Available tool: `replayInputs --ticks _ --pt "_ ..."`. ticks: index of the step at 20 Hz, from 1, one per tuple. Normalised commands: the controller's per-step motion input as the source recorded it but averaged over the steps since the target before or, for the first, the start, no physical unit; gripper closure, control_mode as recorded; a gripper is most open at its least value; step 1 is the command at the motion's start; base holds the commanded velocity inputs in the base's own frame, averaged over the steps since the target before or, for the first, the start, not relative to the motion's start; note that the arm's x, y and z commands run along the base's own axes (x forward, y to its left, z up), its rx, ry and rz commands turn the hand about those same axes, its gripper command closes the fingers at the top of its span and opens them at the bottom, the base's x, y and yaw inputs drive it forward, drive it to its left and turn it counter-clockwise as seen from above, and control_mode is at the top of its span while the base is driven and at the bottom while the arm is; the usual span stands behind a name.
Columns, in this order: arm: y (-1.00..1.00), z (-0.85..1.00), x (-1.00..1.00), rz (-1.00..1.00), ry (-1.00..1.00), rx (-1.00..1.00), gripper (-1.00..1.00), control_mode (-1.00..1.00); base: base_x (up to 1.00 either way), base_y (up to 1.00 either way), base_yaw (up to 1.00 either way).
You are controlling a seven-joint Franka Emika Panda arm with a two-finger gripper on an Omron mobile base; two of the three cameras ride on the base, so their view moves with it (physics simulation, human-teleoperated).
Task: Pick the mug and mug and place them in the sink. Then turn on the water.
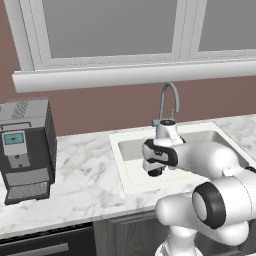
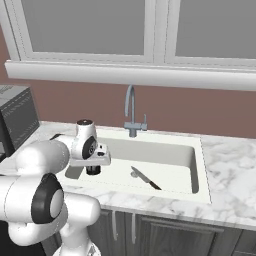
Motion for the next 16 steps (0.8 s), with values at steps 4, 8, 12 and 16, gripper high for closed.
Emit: replayInputs --ticks 4,8,12,16 --pt "0.0 -0.29 0.03 0.04 0.0 0.0 1.0 -1.0 0.0 0.0 0.0" --pt "0.0 -0.24 0.1 0.03 0.0 0.01 1.0 -1.0 0.0 0.0 0.0" --pt "0.0 -0.18 0.11 0.04 0.0 0.03 1.0 -1.0 0.0 0.0 0.0" --pt "-0.01 -0.24 0.14 0.04 0.0 0.02 1.0 -1.0 0.0 0.0 0.0"
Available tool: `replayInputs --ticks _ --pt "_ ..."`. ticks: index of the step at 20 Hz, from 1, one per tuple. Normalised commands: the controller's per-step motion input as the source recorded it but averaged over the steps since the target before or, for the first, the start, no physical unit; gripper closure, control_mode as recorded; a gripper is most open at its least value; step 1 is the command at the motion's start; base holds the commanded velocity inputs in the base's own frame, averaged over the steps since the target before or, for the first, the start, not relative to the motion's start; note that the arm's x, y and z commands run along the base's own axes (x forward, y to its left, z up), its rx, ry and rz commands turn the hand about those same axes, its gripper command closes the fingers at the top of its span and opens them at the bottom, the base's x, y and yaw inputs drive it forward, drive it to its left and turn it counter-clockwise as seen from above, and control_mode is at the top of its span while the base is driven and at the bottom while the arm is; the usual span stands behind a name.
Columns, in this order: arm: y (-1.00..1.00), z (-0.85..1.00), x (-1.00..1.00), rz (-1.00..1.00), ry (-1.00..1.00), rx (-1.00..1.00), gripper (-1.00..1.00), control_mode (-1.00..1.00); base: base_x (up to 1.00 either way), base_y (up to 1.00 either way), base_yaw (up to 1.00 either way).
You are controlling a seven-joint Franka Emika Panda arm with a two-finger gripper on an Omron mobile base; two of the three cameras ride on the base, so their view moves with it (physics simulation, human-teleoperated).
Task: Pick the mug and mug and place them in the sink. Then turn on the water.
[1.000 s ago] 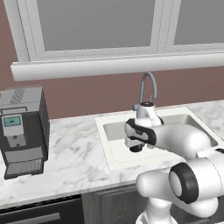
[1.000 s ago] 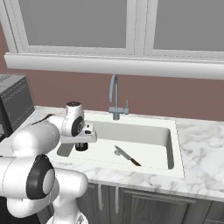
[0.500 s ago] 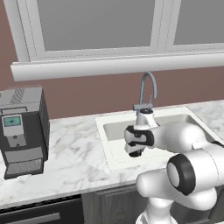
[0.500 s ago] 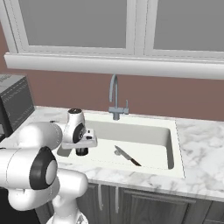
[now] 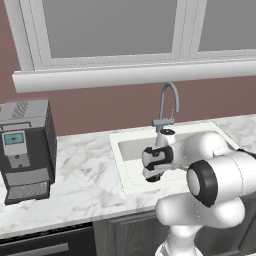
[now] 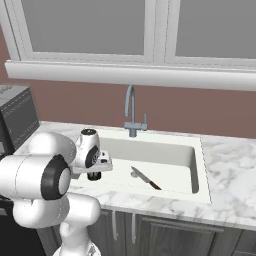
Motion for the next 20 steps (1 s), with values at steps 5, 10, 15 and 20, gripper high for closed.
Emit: replayInputs --ticks 5,10,15,20 --pt "-0.08 -0.19 0.1 0.05 0.0 0.04 1.0 -1.0 0.0 0.0 0.0" --pt "-0.19 -0.12 0.02 0.04 0.0 0.05 1.0 -1.0 0.0 0.0 0.0" --pt "-0.18 -0.15 0.05 0.03 0.0 0.03 1.0 -1.0 0.0 0.0 0.0" --pt "-0.01 -0.18 0.03 0.01 0.0 0.0 1.0 -1.0 0.0 0.0 0.0"
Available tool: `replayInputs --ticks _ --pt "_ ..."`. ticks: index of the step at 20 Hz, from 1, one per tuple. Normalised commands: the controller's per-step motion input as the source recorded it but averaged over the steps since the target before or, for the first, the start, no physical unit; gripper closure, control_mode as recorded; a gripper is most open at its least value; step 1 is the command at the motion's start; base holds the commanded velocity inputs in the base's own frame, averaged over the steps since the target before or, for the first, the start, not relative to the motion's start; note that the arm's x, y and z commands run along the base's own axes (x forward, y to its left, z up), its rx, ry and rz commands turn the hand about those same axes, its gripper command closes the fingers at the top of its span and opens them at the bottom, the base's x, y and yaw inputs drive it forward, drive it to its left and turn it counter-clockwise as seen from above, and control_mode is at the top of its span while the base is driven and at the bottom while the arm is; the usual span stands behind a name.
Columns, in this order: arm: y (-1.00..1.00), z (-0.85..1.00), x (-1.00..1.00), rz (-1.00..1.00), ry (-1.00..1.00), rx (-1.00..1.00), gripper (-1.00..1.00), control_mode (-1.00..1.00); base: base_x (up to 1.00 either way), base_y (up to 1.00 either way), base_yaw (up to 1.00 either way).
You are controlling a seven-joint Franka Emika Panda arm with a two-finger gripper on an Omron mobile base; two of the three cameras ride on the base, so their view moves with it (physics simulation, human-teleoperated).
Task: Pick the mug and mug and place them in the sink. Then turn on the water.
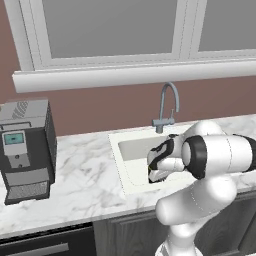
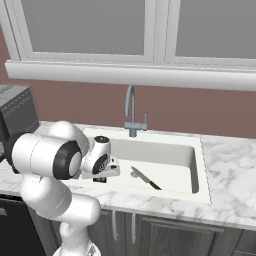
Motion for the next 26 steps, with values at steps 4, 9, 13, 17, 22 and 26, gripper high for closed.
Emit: replayInputs --ticks 4,9,13,17,22,26 --pt "0.0 -0.08 0.12 0.0 0.0 0.0 1.0 -1.0 0.0 0.0 0.0" --pt "0.0 0.0 0.24 0.0 0.0 0.0 1.0 -1.0 0.0 0.0 0.0" --pt "0.0 -0.01 0.27 0.0 0.0 0.0 1.0 -1.0 0.0 0.0 0.0" --pt "0.0 -0.1 0.25 0.0 0.0 0.0 1.0 -1.0 0.0 0.0 0.0" --pt "0.0 -0.24 0.19 0.0 0.0 0.0 1.0 -1.0 0.0 0.0 0.0" --pt "0.0 -0.23 0.19 0.0 0.0 0.0 1.0 -1.0 0.0 0.0 0.0"
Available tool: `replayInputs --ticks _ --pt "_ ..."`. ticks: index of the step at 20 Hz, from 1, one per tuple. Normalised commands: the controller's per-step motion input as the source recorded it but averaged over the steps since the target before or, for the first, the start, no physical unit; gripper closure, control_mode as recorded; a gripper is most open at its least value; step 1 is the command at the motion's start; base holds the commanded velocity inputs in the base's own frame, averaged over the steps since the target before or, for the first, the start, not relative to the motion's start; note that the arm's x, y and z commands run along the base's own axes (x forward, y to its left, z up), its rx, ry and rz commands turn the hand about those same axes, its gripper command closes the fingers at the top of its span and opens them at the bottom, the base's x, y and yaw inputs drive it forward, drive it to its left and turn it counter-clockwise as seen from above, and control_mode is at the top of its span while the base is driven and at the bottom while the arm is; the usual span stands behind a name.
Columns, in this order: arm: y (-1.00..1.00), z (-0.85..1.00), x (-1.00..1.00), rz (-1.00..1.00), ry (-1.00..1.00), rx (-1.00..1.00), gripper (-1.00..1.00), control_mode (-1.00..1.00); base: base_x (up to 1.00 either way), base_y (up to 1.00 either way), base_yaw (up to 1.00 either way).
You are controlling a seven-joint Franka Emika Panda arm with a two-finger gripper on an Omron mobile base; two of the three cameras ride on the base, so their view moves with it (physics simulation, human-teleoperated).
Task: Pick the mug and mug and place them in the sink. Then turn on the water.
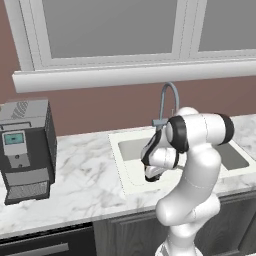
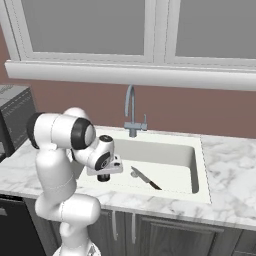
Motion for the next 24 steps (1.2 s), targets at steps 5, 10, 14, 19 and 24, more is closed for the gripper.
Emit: replayInputs --ticks 5,10,14,19,24 --pt "0.0 -0.21 0.15 0.0 0.0 0.0 1.0 -1.0 0.0 0.0 0.0" --pt "0.0 -0.24 0.06 0.0 0.0 0.0 1.0 -1.0 0.0 0.0 0.0" --pt "0.0 -0.24 0.04 0.0 0.0 0.0 1.0 -1.0 0.0 0.0 0.0" --pt "0.0 -0.17 0.05 0.0 0.0 0.0 1.0 -1.0 0.0 0.0 0.0" --pt "0.0 -0.1 0.08 0.0 0.0 0.0 1.0 -1.0 0.0 0.0 0.0"
